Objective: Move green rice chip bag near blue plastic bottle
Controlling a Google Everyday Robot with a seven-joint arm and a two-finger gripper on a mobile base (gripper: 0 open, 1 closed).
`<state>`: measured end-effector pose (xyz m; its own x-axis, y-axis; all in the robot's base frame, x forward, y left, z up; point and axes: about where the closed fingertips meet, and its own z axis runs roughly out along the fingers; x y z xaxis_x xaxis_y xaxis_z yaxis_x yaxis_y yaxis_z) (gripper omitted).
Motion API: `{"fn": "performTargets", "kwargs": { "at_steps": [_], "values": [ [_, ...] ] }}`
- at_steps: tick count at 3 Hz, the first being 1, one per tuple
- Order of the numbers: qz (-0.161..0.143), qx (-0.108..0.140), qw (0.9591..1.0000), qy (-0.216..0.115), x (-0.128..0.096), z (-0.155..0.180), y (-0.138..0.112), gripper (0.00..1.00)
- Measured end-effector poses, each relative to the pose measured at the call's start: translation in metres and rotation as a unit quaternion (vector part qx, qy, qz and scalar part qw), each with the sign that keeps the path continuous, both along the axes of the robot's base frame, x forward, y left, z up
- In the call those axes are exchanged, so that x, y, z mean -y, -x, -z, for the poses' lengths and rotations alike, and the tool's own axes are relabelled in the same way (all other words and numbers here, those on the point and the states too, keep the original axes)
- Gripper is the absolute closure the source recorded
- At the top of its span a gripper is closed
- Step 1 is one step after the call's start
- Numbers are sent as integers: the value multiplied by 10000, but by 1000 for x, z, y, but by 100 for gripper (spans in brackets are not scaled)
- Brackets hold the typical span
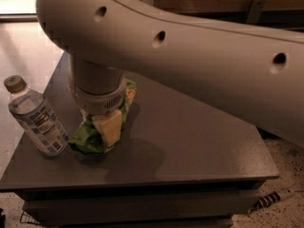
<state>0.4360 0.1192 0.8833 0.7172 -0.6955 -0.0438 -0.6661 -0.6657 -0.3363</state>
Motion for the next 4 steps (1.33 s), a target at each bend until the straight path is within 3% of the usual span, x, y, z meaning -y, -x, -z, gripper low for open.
{"fn": "performTargets", "kwargs": {
  "at_steps": [3, 4],
  "values": [
    [-21, 58, 10000, -5, -1, -5, 3, 5],
    [-25, 71, 10000, -7, -2, -6, 4, 0]
  ]
}}
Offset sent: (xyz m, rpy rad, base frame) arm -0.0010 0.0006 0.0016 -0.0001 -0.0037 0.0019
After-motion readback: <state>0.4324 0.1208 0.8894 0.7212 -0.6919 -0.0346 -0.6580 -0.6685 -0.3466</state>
